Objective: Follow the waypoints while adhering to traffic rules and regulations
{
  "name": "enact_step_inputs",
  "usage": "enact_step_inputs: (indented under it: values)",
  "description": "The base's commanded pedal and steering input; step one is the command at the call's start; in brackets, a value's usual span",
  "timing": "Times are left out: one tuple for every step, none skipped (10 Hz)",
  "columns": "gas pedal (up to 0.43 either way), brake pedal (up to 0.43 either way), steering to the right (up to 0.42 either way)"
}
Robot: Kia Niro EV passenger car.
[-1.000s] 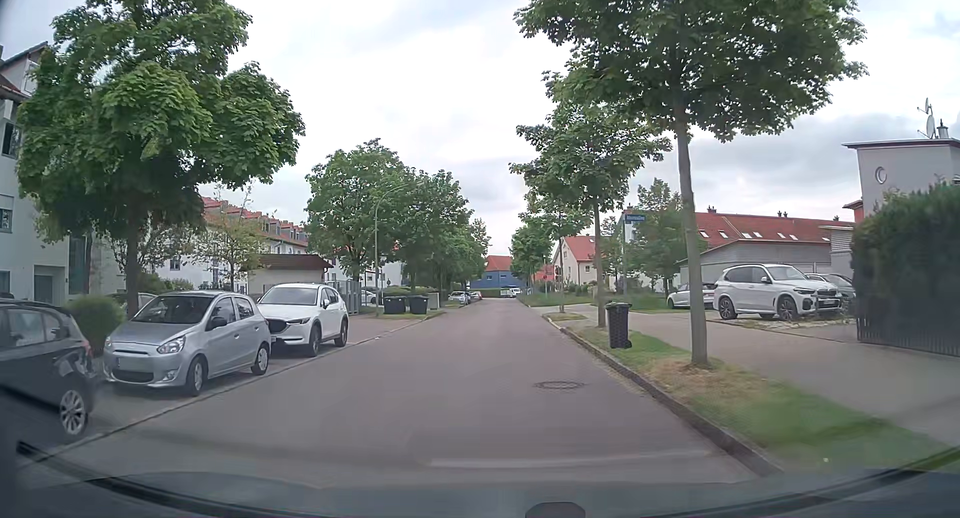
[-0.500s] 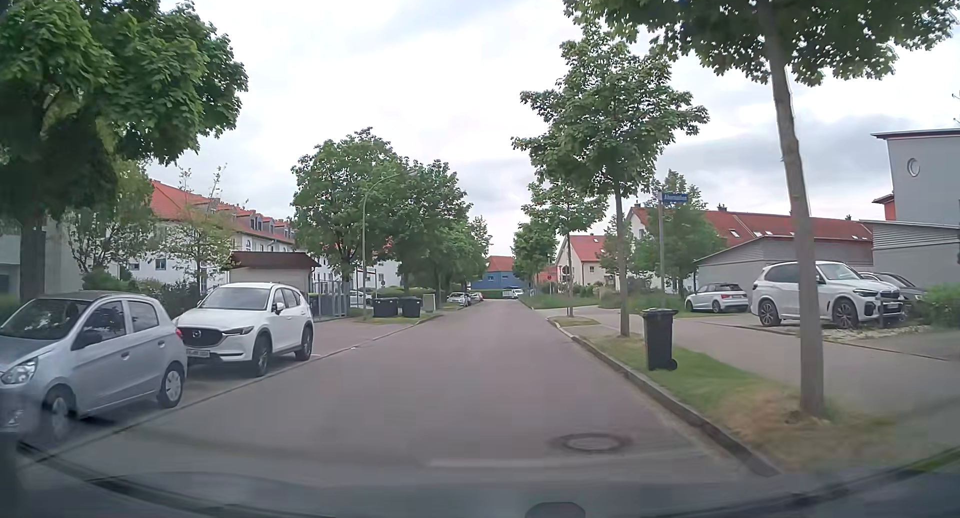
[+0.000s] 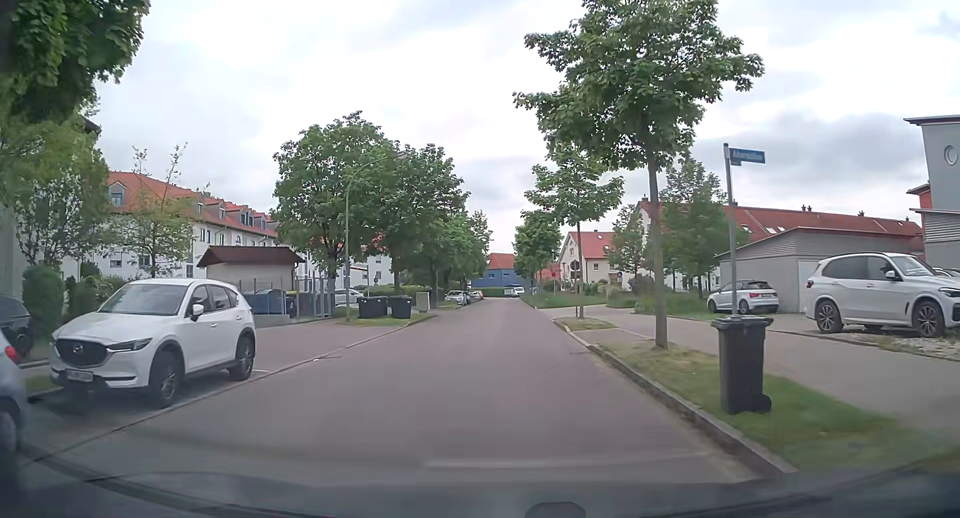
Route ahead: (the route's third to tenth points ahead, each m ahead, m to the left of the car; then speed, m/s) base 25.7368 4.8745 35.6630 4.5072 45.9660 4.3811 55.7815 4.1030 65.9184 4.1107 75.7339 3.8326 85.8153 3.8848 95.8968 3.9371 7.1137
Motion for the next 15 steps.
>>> enact_step_inputs:
  values:
    - [0.130,0.000,-0.005]
    - [0.130,0.000,-0.008]
    - [0.130,0.000,-0.011]
    - [0.130,0.000,-0.011]
    - [0.130,0.000,-0.011]
    - [0.130,0.000,-0.007]
    - [0.118,0.000,-0.004]
    - [0.098,0.000,-0.003]
    - [0.087,0.000,-0.003]
    - [0.079,0.000,-0.003]
    - [0.059,0.000,-0.003]
    - [0.059,0.000,-0.003]
    - [0.059,0.000,-0.003]
    - [0.059,0.000,-0.004]
    - [0.059,0.000,-0.003]
